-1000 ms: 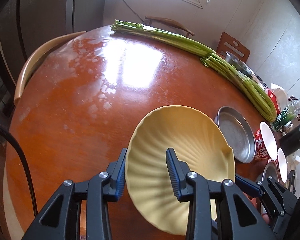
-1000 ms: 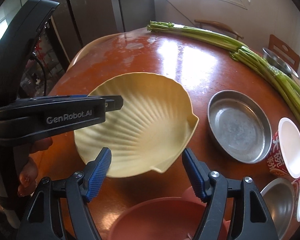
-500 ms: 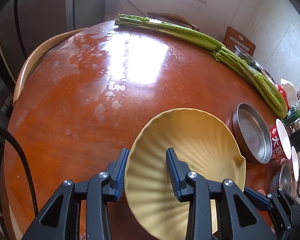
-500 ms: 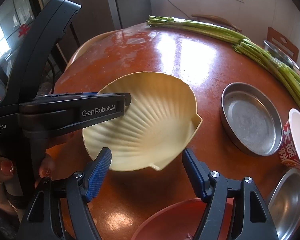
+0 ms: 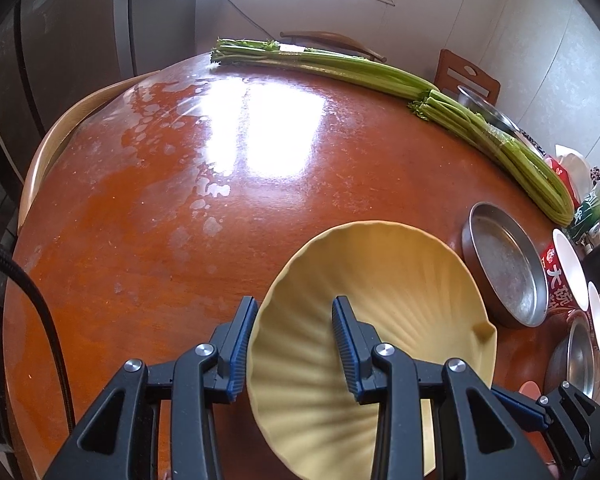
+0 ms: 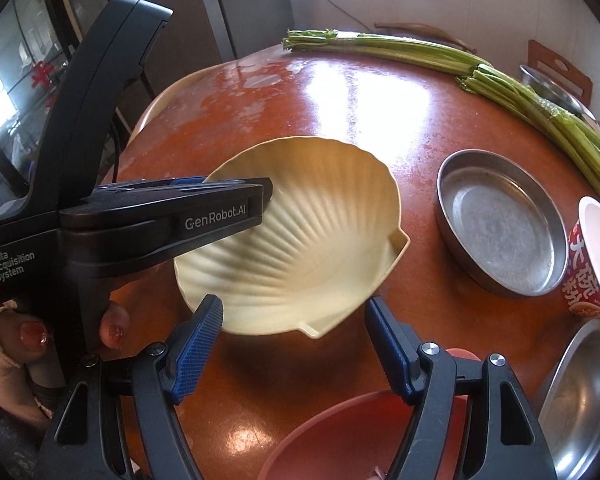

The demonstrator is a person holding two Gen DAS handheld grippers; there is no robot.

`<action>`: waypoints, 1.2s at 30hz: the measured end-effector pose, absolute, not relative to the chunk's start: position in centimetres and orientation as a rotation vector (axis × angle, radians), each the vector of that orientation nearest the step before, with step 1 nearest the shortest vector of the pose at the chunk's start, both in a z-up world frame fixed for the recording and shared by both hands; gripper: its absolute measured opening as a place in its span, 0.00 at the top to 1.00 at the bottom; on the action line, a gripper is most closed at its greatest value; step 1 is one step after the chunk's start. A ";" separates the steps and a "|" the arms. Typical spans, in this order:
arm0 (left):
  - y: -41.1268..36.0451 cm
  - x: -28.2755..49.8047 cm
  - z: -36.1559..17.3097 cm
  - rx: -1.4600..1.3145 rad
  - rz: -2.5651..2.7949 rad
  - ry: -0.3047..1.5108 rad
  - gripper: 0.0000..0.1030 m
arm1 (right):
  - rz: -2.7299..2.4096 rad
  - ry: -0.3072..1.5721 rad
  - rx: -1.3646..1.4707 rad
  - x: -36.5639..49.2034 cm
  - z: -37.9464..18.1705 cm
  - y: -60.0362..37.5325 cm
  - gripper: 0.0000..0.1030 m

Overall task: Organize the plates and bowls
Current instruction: 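Lower the yellow shell plate onto the table and open the left tool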

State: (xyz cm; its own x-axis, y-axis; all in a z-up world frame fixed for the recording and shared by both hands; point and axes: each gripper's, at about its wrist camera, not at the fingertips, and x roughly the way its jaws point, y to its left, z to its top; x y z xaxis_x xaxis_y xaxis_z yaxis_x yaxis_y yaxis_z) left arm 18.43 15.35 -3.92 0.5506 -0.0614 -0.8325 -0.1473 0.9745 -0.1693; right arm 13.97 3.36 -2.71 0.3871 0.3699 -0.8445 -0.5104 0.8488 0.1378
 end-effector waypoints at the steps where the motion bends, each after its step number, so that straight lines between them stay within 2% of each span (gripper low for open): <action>1: 15.3 18.4 -3.9 -0.236 0.046 0.987 0.62 | 0.556 1.024 -0.156 14.0 -2.6 3.2 0.27; 15: 16.2 17.2 -2.4 -0.238 0.077 0.940 0.62 | 0.526 0.987 -0.105 13.6 -1.3 0.8 0.27; 21: 15.8 15.6 -0.3 -0.222 0.095 0.892 0.58 | 0.509 0.937 -0.085 13.0 0.2 -0.6 0.27; 36: 9.4 11.0 3.3 -0.150 0.003 0.819 0.52 | 0.449 0.844 -0.024 9.3 3.9 -6.6 0.27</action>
State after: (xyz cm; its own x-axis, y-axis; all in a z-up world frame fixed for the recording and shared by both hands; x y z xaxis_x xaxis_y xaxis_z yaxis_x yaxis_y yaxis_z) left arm 11.00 9.40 3.33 0.6833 -0.0558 -0.7280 -0.0604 0.9893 -0.1325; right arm 9.33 -6.62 3.87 0.5767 0.3743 -0.7262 -0.3927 0.9064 0.1554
